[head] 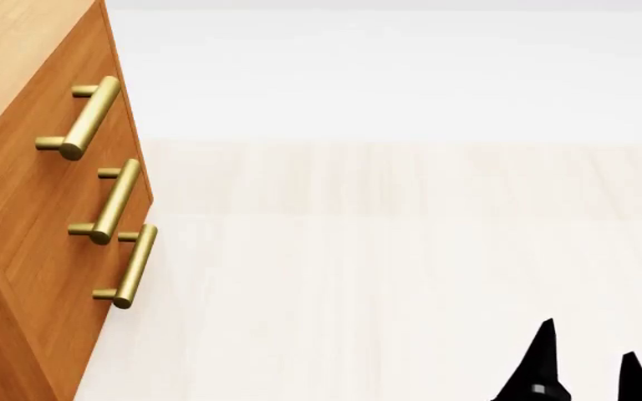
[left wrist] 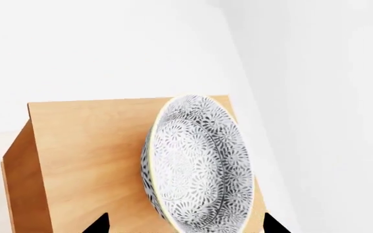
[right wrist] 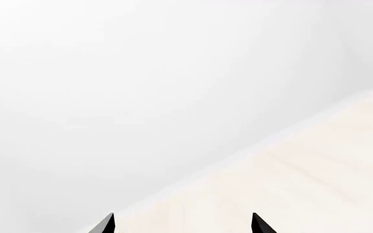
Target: Put the bowl on top of the cabinet.
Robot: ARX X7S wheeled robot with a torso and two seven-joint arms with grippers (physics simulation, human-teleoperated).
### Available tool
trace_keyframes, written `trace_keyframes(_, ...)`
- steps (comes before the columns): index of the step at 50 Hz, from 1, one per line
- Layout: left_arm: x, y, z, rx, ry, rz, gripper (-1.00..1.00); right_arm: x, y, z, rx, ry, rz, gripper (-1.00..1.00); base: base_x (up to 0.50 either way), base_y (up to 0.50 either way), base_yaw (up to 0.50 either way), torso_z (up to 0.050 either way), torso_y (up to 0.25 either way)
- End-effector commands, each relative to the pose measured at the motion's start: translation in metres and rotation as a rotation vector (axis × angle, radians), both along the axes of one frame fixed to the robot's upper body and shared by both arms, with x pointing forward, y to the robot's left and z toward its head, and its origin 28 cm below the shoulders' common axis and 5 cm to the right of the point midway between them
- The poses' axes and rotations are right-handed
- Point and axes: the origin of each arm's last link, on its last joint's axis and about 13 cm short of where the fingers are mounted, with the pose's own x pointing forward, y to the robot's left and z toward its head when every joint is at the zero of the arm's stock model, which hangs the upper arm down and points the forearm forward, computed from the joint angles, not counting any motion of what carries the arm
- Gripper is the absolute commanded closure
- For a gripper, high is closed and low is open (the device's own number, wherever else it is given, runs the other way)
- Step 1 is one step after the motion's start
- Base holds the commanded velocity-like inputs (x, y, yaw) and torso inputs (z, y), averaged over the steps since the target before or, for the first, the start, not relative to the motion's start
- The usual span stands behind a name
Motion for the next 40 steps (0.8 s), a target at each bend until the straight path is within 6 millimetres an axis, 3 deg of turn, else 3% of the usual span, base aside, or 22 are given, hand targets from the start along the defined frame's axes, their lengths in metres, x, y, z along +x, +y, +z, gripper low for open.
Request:
trace_keyframes(1,-0.01,-0.018,0.012,0.088,-0.03,-0.032,-1.0,-0.006,0.0,0.004,0.0,-0.039,0.033,-1.0,0.0,0.0,0.0,0.0,0.0)
trace_keyframes(21,-0.009,-0.033,0.027,0.306,0.001,-0.017,-1.0,-0.006,0.003,0.004,-0.013,-0.041,0.038,-1.0,0.0,0.0,0.0,0.0,0.0)
trace_keyframes(40,-0.036,-0.066,0.054,0.6,-0.037,0.01,-1.0,-0.004,0.007,0.002,-0.029,-0.032,0.053,-1.0,0.0,0.0,0.0,0.0,0.0)
